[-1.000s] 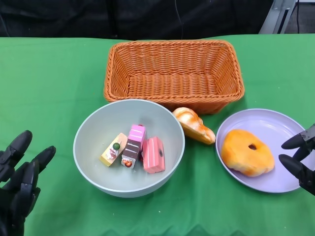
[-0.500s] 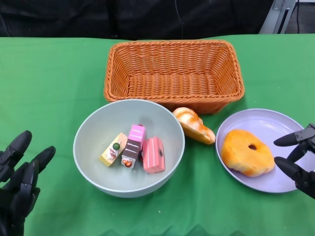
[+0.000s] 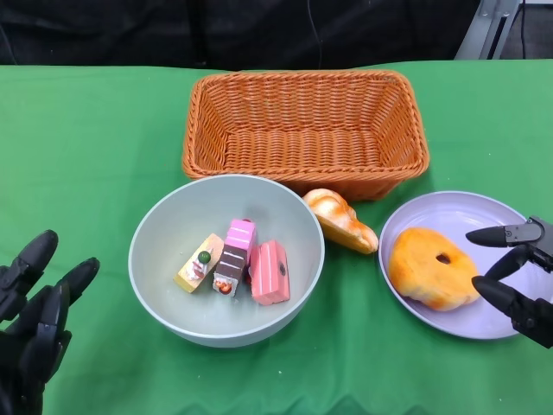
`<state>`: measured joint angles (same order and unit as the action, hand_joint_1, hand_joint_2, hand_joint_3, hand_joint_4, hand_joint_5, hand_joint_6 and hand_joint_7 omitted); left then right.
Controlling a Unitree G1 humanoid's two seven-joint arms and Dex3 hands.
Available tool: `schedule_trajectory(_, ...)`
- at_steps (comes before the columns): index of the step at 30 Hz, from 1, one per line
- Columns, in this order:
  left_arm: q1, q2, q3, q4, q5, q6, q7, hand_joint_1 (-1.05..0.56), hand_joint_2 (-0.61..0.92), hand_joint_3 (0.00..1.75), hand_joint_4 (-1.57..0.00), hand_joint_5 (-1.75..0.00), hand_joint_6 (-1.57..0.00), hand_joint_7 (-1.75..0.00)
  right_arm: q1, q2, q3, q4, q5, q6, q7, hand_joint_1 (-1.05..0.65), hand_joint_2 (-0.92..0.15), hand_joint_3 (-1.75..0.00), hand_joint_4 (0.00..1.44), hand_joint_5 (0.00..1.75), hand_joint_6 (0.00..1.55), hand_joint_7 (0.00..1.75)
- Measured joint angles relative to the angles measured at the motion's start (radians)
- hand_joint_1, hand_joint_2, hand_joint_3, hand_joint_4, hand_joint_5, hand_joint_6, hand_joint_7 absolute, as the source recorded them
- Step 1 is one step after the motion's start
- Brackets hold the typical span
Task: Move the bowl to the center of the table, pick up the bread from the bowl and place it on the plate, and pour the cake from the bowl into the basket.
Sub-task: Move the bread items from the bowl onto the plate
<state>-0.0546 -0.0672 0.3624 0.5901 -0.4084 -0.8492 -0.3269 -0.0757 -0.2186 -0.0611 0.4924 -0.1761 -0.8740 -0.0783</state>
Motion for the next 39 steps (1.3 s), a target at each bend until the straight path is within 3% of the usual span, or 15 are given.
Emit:
schedule_trajectory(9, 0.0, 0.0, 0.001, 0.004, -0.005, 0.0, -0.013, -0.47, 0.92, 0.28, -0.99, 0.0, -0.85, 0.0, 0.024, 0.002, 0.001, -0.052, -0.04, 0.04, 0.003, -0.72, -0.92, -0.12, 0.69, 0.94, 0.69, 0.41)
schedule_trajectory(15, 0.0, 0.0, 0.002, 0.006, -0.018, 0.0, -0.017, -0.48, 0.92, 0.27, -0.99, 0.0, -0.85, 0.0, 0.046, 0.0, 0.022, -0.117, -0.074, 0.094, 0.015, -0.73, -0.92, -0.11, 0.73, 0.61, 0.69, 0.17)
schedule_trajectory(19, 0.0, 0.0, 0.002, 0.012, -0.017, 0.0, -0.017, -0.48, 0.92, 0.28, -0.99, 0.0, -0.85, 0.0, 0.062, -0.002, 0.04, -0.166, -0.102, 0.134, 0.021, -0.73, -0.92, -0.1, 0.74, 0.51, 0.69, 0.11)
schedule_trajectory(39, 0.0, 0.001, 0.001, 0.022, -0.021, -0.001, -0.018, -0.48, 0.92, 0.28, -0.99, 0.0, -0.85, 0.0, 0.082, -0.003, 0.061, -0.238, -0.14, 0.21, 0.019, -0.75, -0.92, -0.08, 0.76, 0.41, 0.7, 0.06)
